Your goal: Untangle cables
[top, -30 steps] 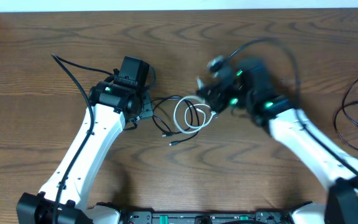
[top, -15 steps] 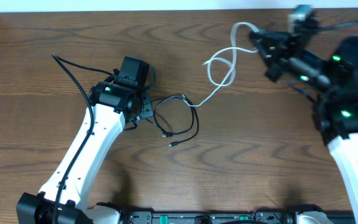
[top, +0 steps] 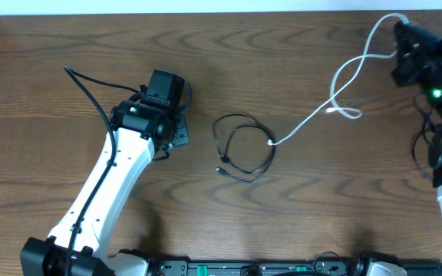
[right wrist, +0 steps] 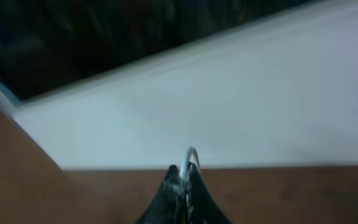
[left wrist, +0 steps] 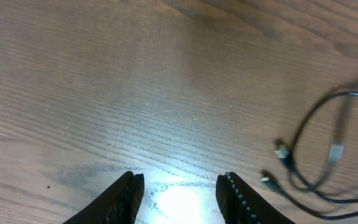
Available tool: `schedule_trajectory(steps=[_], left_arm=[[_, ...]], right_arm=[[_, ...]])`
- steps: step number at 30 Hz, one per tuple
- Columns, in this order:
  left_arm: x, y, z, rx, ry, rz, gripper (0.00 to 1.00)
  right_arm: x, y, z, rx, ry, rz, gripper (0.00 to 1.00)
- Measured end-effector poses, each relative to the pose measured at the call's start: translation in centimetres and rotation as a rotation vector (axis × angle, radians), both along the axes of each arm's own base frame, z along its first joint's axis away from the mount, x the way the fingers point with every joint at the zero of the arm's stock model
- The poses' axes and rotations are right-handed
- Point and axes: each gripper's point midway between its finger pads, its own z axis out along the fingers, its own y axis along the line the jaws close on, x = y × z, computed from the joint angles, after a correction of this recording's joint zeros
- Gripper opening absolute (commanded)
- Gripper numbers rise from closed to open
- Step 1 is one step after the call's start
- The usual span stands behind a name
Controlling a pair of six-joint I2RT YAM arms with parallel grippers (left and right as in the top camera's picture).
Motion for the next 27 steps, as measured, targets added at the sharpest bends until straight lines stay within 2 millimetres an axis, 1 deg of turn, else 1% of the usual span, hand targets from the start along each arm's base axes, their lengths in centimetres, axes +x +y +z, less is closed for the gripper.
schedule_trajectory(steps=[2, 3, 4, 6, 10, 14, 15, 19, 21, 25, 27], left_arm=[[0.0, -0.2, 0.0, -0.012, 0.002, -0.002, 0.47], [0.0, -0.4, 0.0, -0.024, 0.002, -0.005, 0.48], [0.2, -0.8, 0.0, -0.046, -0.003, -0.011, 0.49], [0.5, -1.9, 0.2, -0.103, -0.013, -0.031, 0.54], [1.2, -4.7, 0.8, -0.229, -0.042, -0.113, 0.64], [1.4, -7.0, 1.2, -0.294, -0.06, -0.196, 0.7], [1.4, -7.7, 1.1, -0.304, -0.058, -0.222, 0.71], [1.1, -10.0, 0.4, -0.321, -0.044, -0.296, 0.72], [1.2, -11.1, -0.2, -0.326, -0.04, -0.327, 0.72], [1.4, -12.8, -1.6, -0.323, -0.026, -0.372, 0.72], [1.6, -13.4, -2.5, -0.322, -0.013, -0.385, 0.72]], right_arm=[[-0.3, 0.0, 0.8, 0.026, -0.023, 0.029, 0.01], [-0.4, 0.3, 0.9, 0.036, -0.02, 0.047, 0.01], [-0.6, 0.6, 0.7, 0.046, -0.009, 0.065, 0.01], [-0.8, 1.0, 0.1, 0.066, 0.027, 0.091, 0.01], [-0.9, 1.3, -1.0, 0.084, 0.08, 0.11, 0.01], [-1.0, 1.4, -1.7, 0.084, 0.108, 0.115, 0.01], [-1.0, 1.4, -2.1, 0.08, 0.122, 0.114, 0.01], [-1.2, 1.0, -4.7, 0.067, 0.227, 0.079, 0.01], [-1.3, 0.5, -6.7, 0.058, 0.305, 0.042, 0.01], [-2.1, -0.4, -11.0, 0.032, 0.477, -0.012, 0.01], [-2.4, -0.6, -12.5, 0.013, 0.53, -0.02, 0.01]])
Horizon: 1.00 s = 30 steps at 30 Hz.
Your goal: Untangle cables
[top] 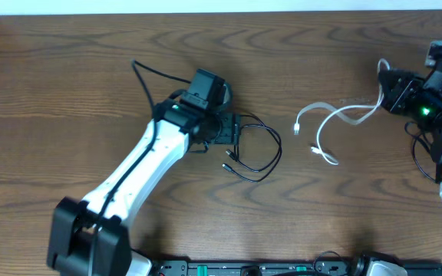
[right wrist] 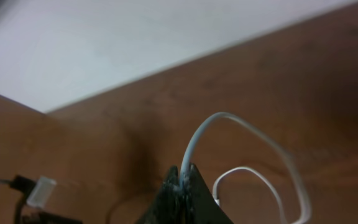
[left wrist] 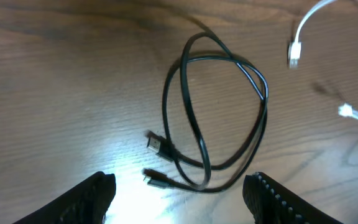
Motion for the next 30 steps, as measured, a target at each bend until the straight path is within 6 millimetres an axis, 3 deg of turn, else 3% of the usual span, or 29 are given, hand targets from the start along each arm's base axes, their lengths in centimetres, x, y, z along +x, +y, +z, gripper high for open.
schedule_trajectory(steps=[5, 10, 13, 18, 20, 26, 30], left_arm=[[0.0, -1.0, -3.0, 0.027, 0.052, -0.024, 0.68], [-0.8, -2.1, -5.1, 0.053, 0.098, -0.062, 0.42], [-1.4, -2.9, -5.5, 0.055, 0.108, -0.087, 0.27], [-2.0, -3.7, -5.4, 0.049, 0.112, -0.11, 0.12], [-2.0, -3.7, -5.4, 0.049, 0.113, -0.11, 0.11], [-2.1, -3.6, -5.5, 0.051, 0.117, -0.111, 0.1], [-2.1, -3.6, -5.5, 0.051, 0.117, -0.111, 0.11]], right_arm=[[-0.1, -0.4, -2.1, -0.049, 0.065, 0.01, 0.01], [0.2, -2.0, -3.7, -0.127, 0.109, -0.047, 0.01], [0.6, -4.0, -4.9, -0.227, 0.139, -0.11, 0.01], [0.9, -9.5, -7.2, -0.448, 0.238, -0.318, 0.01], [0.8, -12.3, -7.5, -0.544, 0.27, -0.431, 0.01], [-1.4, -19.5, -6.2, -0.707, 0.323, -0.775, 0.01], [-3.5, -22.5, -5.8, -0.682, 0.346, -0.945, 0.01]])
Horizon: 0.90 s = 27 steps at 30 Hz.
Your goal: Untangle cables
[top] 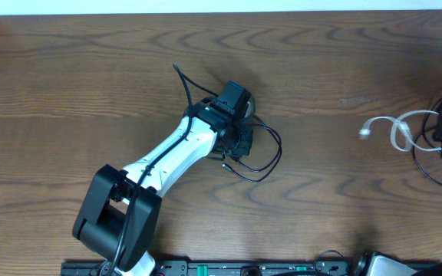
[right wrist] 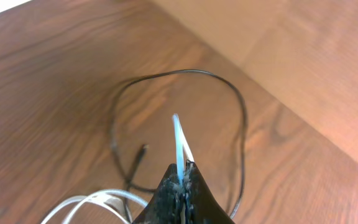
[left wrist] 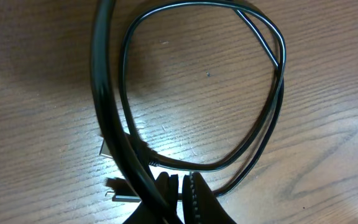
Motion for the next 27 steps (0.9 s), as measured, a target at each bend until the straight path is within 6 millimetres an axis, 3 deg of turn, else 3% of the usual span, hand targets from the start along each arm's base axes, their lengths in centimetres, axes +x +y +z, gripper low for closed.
schedule_trajectory(steps=[8, 22, 23, 24, 27], left_arm=[[-0.1, 0.0, 0.0, 0.002, 0.003, 0.0, 0.1], [-0.1, 0.1, 0.0, 0.003, 0.004, 0.0, 0.1], [-0.1, 0.1, 0.0, 0.003, 0.004, 0.0, 0.1], [-0.1, 0.1, 0.0, 0.003, 0.005, 0.0, 0.1], [-0.2, 0.1, -0.1, 0.004, 0.007, 0.0, 0.1]], right_arm=[[-2.2, -4.1, 0.7, 0.035, -0.143, -0.191, 0.01], [-2.0, -6.6, 2.0, 0.072, -0.293, -0.207, 0.01], [-2.0, -6.7, 1.9, 0.076, -0.294, -0.207, 0.07], [-1.9, -6.7, 1.7, 0.082, -0.294, -0.207, 0.29], [-1.3, -6.5, 0.7, 0.117, -0.28, -0.187, 0.79]])
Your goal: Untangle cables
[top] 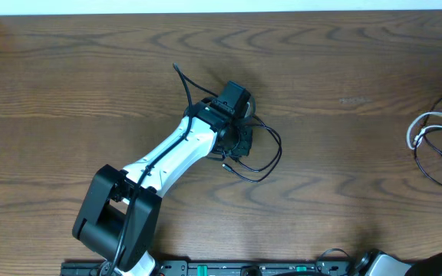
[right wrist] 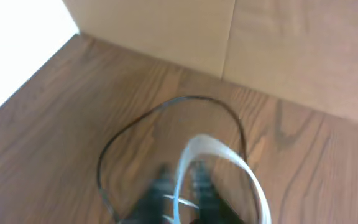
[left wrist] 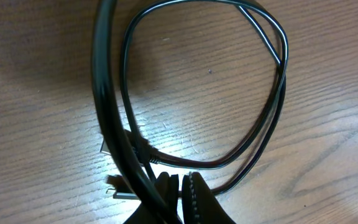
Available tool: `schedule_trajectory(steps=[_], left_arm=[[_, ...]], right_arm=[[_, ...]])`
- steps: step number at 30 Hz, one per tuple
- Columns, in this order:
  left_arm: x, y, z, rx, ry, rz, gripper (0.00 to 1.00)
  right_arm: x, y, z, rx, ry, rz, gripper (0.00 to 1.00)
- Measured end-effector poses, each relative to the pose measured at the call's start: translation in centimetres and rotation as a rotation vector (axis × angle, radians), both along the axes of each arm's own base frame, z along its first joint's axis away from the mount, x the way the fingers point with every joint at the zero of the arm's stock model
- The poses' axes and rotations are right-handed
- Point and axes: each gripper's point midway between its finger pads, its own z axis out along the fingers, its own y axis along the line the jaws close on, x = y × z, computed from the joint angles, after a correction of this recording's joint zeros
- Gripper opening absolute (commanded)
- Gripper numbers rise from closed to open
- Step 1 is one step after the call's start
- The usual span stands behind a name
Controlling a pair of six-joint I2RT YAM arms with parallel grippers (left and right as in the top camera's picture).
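Observation:
A thin black cable (top: 265,156) lies in a loose loop at the table's middle. My left gripper (top: 235,142) is shut on it near its plugs, and the left wrist view shows the same black cable (left wrist: 272,106) with the left gripper (left wrist: 180,186) pinching a strand. A white cable (top: 430,127) lies coiled at the far right edge, well apart from the black one. In the blurred right wrist view my right gripper (right wrist: 180,177) is open, and a strand of the white cable (right wrist: 219,152) runs up through the gap between its fingers.
A second thin black cable (top: 433,167) loops on the table at the right edge, next to the white coil; it also shows as the dark loop (right wrist: 124,134) in the right wrist view. A tan wall (right wrist: 278,43) borders that side. A thick black arm cable (left wrist: 104,93) crosses the left wrist view.
My right gripper was shut on the white cable and is now open. The white cable sits in a tighter coil further right. The right arm has left the overhead view. The left gripper is unchanged.
First the white cable, held by my right gripper, reached to the black loop, and my left gripper was open beside it. Then the white cable was clear of the loop. Then the left gripper was shut on the black cable, and the white one is now released at the right edge.

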Motion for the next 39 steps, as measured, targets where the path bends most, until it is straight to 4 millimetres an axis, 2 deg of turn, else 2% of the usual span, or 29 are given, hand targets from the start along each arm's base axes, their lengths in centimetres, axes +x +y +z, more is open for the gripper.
schedule_trajectory(steps=[1, 2, 9, 14, 18, 20, 22, 24, 27, 30, 32, 36, 39], left_arm=[[0.0, 0.0, 0.0, 0.001, 0.001, 0.0, 0.1], [0.0, 0.0, 0.0, 0.001, 0.002, 0.0, 0.1], [-0.1, 0.1, 0.0, 0.004, 0.006, 0.0, 0.1], [-0.2, 0.1, -0.1, 0.005, 0.008, 0.0, 0.08], [-0.1, 0.1, 0.0, 0.003, 0.005, 0.0, 0.07], [0.0, 0.0, 0.0, -0.001, -0.002, 0.0, 0.08], [0.1, -0.1, 0.0, -0.003, -0.006, 0.0, 0.07], [0.1, -0.1, 0.1, -0.004, -0.007, -0.002, 0.07], [0.2, -0.1, 0.3, -0.006, -0.013, -0.006, 0.07], [0.5, -0.2, 1.8, -0.028, -0.058, -0.021, 0.07], [0.8, -0.4, 3.9, -0.06, -0.113, -0.027, 0.07], [0.9, -0.6, 10.6, -0.157, -0.273, -0.037, 0.07], [0.0, -0.6, 13.7, -0.219, -0.322, -0.056, 0.08]], right_arm=[[0.3, 0.2, -0.5, 0.018, 0.004, 0.017, 0.86], [0.5, 0.5, -0.8, 0.033, 0.006, 0.034, 0.88], [2.9, 2.7, -3.8, 0.172, 0.004, 0.184, 0.89], [4.4, 5.5, -5.3, 0.302, -0.017, 0.322, 0.92], [5.1, 8.8, -6.0, 0.428, -0.04, 0.458, 0.93], [5.2, 11.1, -6.4, 0.502, -0.035, 0.545, 0.94], [4.9, 13.7, -7.0, 0.581, -0.009, 0.627, 0.99], [4.5, 16.5, -7.6, 0.646, 0.033, 0.708, 0.99], [3.7, 19.6, -8.3, 0.704, 0.097, 0.802, 0.99], [3.0, 22.5, -8.8, 0.731, 0.165, 0.899, 0.99], [2.6, 24.1, -9.0, 0.736, 0.2, 0.959, 0.99], [2.0, 27.9, -9.3, 0.735, 0.276, 1.093, 0.99], [1.7, 30.3, -9.4, 0.73, 0.315, 1.169, 0.99]])
